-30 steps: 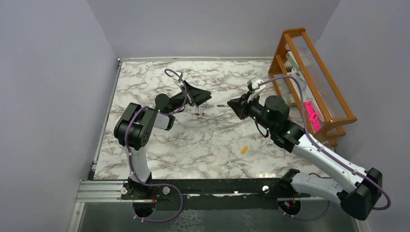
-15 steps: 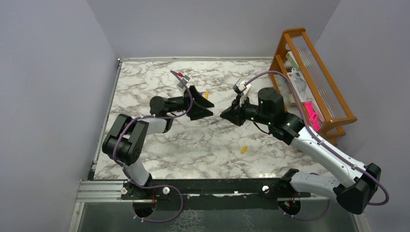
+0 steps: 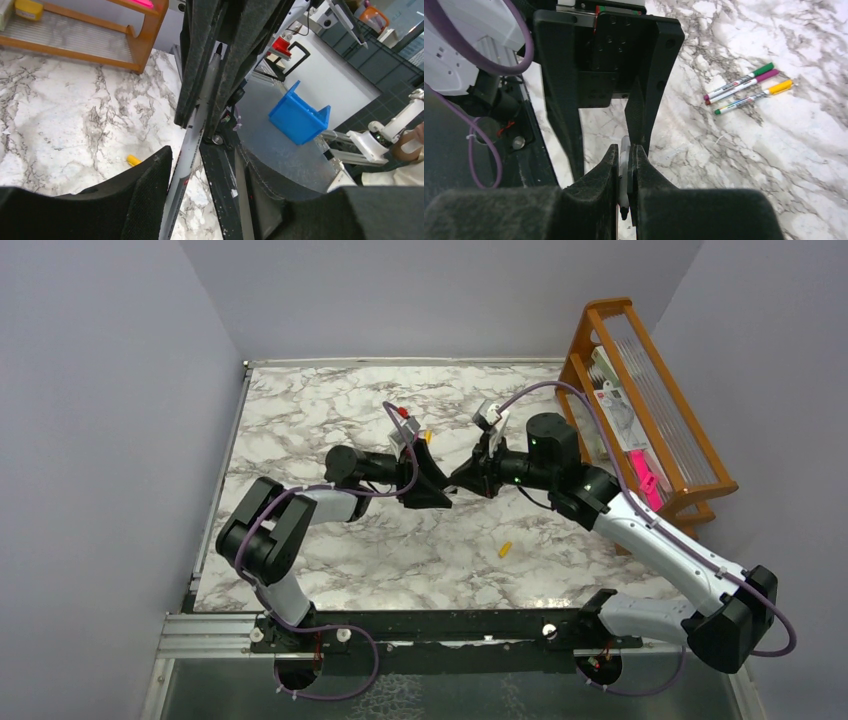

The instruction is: Insert the pens into the pen caps

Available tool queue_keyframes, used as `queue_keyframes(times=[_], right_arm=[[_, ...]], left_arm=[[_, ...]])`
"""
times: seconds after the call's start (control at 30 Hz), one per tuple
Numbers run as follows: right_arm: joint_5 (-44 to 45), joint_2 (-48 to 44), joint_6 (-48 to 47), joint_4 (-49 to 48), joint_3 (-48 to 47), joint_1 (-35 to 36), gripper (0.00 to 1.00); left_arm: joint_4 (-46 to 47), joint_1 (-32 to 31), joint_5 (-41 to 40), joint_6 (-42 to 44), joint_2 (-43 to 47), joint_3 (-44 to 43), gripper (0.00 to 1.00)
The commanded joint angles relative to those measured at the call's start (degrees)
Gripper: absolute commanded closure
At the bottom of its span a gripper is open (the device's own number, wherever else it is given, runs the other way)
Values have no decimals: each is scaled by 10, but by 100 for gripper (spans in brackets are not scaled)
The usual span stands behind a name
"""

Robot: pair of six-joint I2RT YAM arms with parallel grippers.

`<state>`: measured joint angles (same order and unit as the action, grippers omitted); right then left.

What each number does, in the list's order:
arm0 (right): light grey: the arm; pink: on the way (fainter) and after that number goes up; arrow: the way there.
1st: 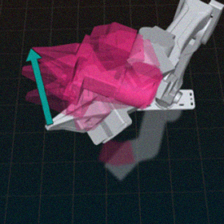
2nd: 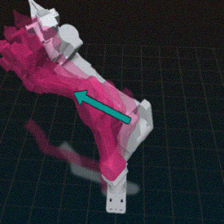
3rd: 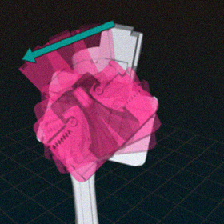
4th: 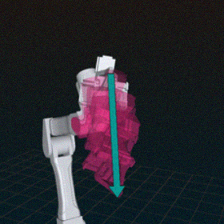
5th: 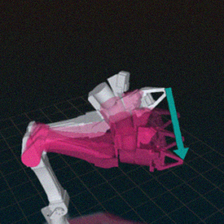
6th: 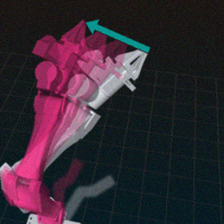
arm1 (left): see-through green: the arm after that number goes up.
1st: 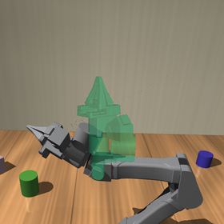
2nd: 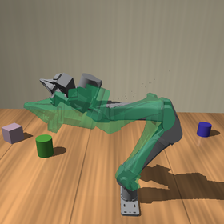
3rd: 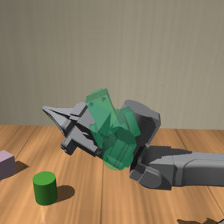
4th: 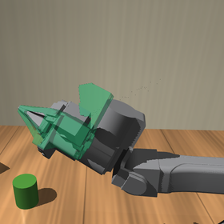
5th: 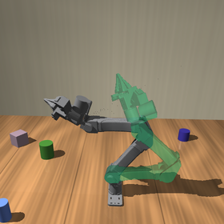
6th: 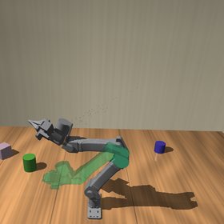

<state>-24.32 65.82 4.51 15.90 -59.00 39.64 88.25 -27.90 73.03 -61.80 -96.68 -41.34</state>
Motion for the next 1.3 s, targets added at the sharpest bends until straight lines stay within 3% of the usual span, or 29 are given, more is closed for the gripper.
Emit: queue_keyframes(times=[0.0,0.17,0.3,0.4,0.5,0.57,0.73,0.87,0.93,1.0,1.13,1.27], right_arm=[[-24,15,-3,-22,-21,-6,99],[-40,21,4,-38,-12,-10,99],[-38,23,3,-46,-11,-13,99],[-7,7,6,-74,7,-13,93],[92,-17,18,-83,20,-14,60],[161,-34,4,-78,27,-14,49],[295,-53,-30,-15,41,-14,47],[374,-70,62,28,94,-15,45],[392,-94,132,30,145,-15,25],[390,-127,182,20,202,-15,19],[412,-162,307,52,276,-15,40],[411,-135,386,90,305,-15,48]], left_arm=[[129,-7,25,7,-4,-7,53],[129,-20,37,7,-16,-11,70],[129,-25,42,4,-30,-17,100],[129,-25,42,1,-39,-21,100],[129,-18,24,-5,-54,-27,100],[128,3,-10,-16,-71,-30,100],[127,50,-93,-44,-128,-35,100],[120,56,-132,-27,-134,-20,100],[76,55,-152,12,-117,-9,100],[-56,51,-183,102,-82,-4,100],[-419,0,-325,381,17,-31,100],[-443,-14,-346,401,39,-39,100]])
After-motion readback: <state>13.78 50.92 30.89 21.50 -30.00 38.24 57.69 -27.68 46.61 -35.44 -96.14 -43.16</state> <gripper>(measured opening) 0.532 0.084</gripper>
